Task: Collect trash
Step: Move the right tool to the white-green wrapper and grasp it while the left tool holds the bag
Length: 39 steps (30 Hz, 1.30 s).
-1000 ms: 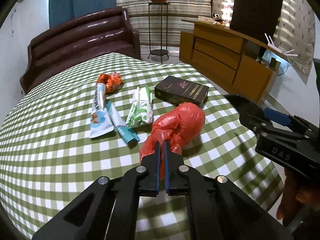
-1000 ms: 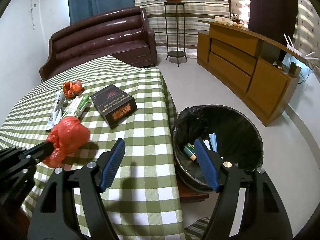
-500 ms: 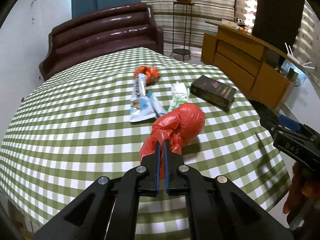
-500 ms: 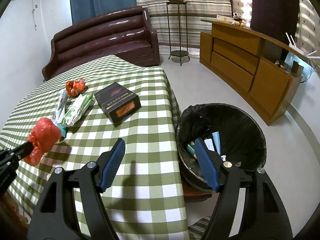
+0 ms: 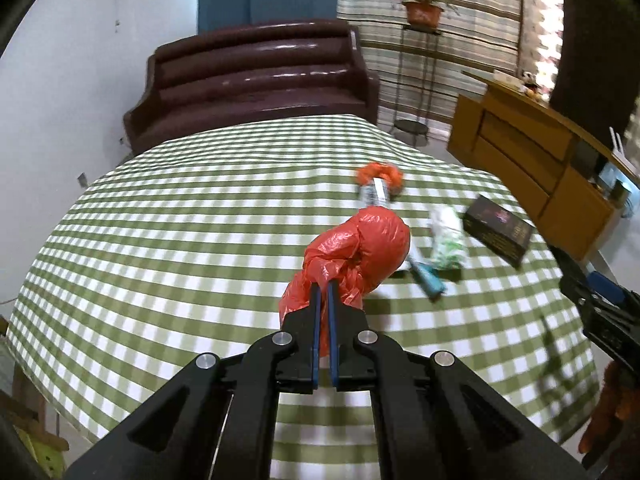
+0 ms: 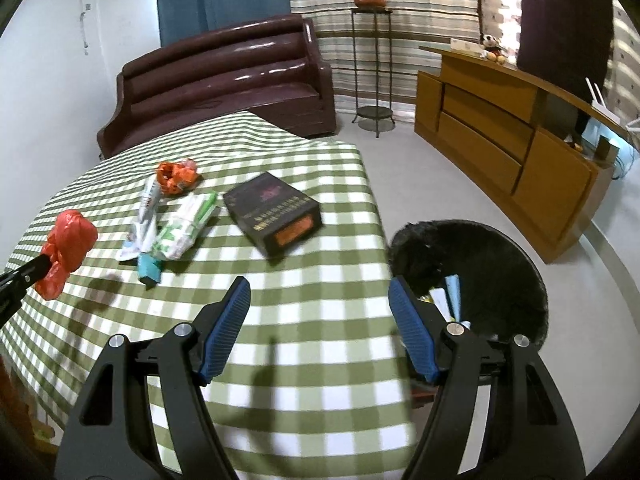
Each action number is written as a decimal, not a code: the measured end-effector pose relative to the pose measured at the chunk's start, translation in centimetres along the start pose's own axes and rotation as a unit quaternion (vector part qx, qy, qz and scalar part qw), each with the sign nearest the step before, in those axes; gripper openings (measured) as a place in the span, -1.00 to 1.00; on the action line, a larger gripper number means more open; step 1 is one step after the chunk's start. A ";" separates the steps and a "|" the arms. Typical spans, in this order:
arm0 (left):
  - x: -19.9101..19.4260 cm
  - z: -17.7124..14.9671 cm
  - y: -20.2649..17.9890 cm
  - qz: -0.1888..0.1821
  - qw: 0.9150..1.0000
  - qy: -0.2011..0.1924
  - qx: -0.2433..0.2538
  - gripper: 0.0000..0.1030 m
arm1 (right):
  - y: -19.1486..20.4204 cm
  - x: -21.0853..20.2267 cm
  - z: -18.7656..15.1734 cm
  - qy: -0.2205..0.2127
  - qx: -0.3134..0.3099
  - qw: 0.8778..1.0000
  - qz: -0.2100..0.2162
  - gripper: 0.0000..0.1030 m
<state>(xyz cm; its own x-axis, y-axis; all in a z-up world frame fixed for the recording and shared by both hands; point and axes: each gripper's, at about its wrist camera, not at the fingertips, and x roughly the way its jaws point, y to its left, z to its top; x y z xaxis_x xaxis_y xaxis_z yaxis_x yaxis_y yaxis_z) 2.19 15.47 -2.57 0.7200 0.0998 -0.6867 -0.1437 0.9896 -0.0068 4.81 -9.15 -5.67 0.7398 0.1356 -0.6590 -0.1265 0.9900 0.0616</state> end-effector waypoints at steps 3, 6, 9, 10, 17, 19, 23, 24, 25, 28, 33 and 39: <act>0.5 0.2 1.5 0.012 1.000 -0.001 -0.014 -0.93 | 1.3 0.2 0.5 -0.002 -0.007 1.000 0.007 0.35; 1.0 0.3 2.9 0.023 0.999 -0.002 -0.027 -0.93 | 2.6 0.6 1.0 -0.003 -0.016 1.000 0.015 0.35; 1.2 0.5 4.2 0.032 0.999 -0.003 -0.039 -0.93 | 4.2 1.0 1.5 -0.005 -0.026 0.999 0.020 0.35; 1.3 0.6 4.7 0.036 0.998 -0.004 -0.043 -0.93 | 4.8 1.1 1.7 -0.005 -0.029 0.999 0.022 0.35; 1.6 0.8 7.4 0.050 0.997 -0.010 -0.062 -0.93 | 8.1 2.9 3.1 0.003 -0.046 0.998 0.031 0.35; 1.8 0.9 8.0 0.051 0.996 -0.011 -0.066 -0.93 | 9.0 3.5 3.2 0.009 -0.053 0.998 0.032 0.35; 2.3 1.1 9.0 0.054 0.996 -0.014 -0.072 -0.93 | 10.6 5.0 3.7 0.020 -0.062 0.997 0.029 0.35; 2.4 1.2 9.3 0.054 0.996 -0.013 -0.074 -0.93 | 10.9 5.2 3.8 0.023 -0.063 0.997 0.028 0.35; 2.6 1.2 9.6 0.053 0.996 -0.013 -0.076 -0.93 | 11.0 5.5 3.9 0.024 -0.064 0.997 0.026 0.35; 3.0 1.3 10.2 0.053 0.995 -0.011 -0.081 -0.93 | 11.7 6.6 4.2 0.034 -0.068 0.997 0.015 0.35; 3.5 1.2 10.8 0.047 0.995 -0.008 -0.086 -0.93 | 11.9 8.2 4.4 0.056 -0.072 0.996 -0.002 0.35; 4.1 1.2 11.0 0.041 0.995 -0.002 -0.087 -0.93 | 11.4 9.0 3.9 0.073 -0.070 0.995 -0.004 -0.01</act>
<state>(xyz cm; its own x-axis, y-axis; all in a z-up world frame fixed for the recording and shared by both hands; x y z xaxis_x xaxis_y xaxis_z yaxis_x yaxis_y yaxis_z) 4.35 26.91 -4.60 0.7042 0.1803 -0.6867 -0.3166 0.9455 -0.0764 12.59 3.46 -7.93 0.6379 0.1104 -0.7622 -0.2198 0.9746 -0.0428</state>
